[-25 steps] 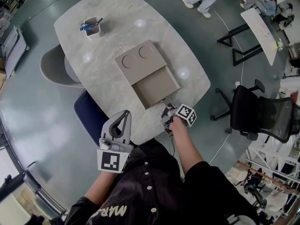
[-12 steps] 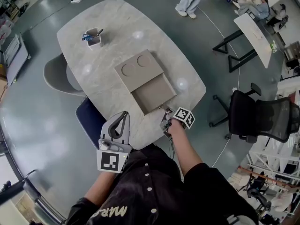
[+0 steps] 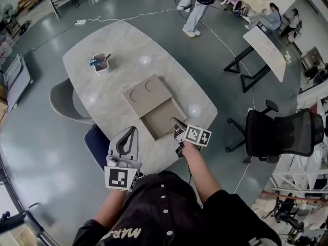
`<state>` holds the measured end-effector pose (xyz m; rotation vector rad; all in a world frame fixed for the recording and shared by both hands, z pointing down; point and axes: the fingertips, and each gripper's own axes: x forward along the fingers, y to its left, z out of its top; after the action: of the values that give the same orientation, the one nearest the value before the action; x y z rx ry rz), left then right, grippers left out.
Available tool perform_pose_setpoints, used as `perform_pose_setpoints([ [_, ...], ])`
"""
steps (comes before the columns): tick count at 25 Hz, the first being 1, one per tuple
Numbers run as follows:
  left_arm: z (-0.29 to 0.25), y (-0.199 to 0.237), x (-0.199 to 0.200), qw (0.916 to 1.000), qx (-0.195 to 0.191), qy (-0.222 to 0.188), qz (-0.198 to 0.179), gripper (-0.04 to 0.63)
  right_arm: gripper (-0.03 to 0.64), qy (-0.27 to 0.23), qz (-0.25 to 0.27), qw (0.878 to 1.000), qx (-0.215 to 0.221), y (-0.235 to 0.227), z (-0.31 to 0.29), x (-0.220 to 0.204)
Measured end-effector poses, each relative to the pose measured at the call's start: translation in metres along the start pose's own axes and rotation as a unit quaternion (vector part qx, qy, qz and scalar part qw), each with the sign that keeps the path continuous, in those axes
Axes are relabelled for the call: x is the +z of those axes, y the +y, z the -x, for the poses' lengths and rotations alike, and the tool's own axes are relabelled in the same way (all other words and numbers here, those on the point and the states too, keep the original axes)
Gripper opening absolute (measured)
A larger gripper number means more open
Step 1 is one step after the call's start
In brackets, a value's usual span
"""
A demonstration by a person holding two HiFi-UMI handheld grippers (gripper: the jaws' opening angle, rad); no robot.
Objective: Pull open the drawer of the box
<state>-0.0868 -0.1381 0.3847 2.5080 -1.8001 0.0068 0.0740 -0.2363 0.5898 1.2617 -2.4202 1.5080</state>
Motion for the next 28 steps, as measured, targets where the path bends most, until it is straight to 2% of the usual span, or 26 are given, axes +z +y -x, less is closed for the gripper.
perform_pose_setpoints([
  [4, -0.004, 0.007, 0.008, 0.9999, 0.006, -0.011, 0.000, 0.017, -0.003, -0.024, 0.100, 0.995, 0.015, 0.046, 0.011, 0.022],
  [7, -0.005, 0.015, 0.014, 0.9997, 0.013, -0.020, -0.006, 0.017, -0.003, -0.053, 0.180, 0.982, 0.008, 0.073, 0.026, 0.032],
  [11, -0.007, 0.016, 0.021, 0.9993, 0.006, -0.035, -0.011, 0.017, -0.003, -0.092, 0.261, 0.961, 0.003, 0.105, 0.049, 0.043],
  [15, -0.007, 0.020, 0.026, 0.9992, 0.008, -0.039, -0.011, 0.017, -0.003, -0.130, 0.344, 0.930, -0.006, 0.138, 0.071, 0.048],
  [23, -0.005, 0.018, 0.025, 0.9992, 0.003, -0.040, -0.007, 0.017, -0.003, -0.240, 0.421, 0.875, -0.016, 0.184, 0.113, 0.070],
  [28, -0.003, 0.020, 0.026, 0.9991, 0.009, -0.040, -0.011, 0.017, -0.003, -0.234, 0.441, 0.867, 0.001, 0.191, 0.110, 0.067],
])
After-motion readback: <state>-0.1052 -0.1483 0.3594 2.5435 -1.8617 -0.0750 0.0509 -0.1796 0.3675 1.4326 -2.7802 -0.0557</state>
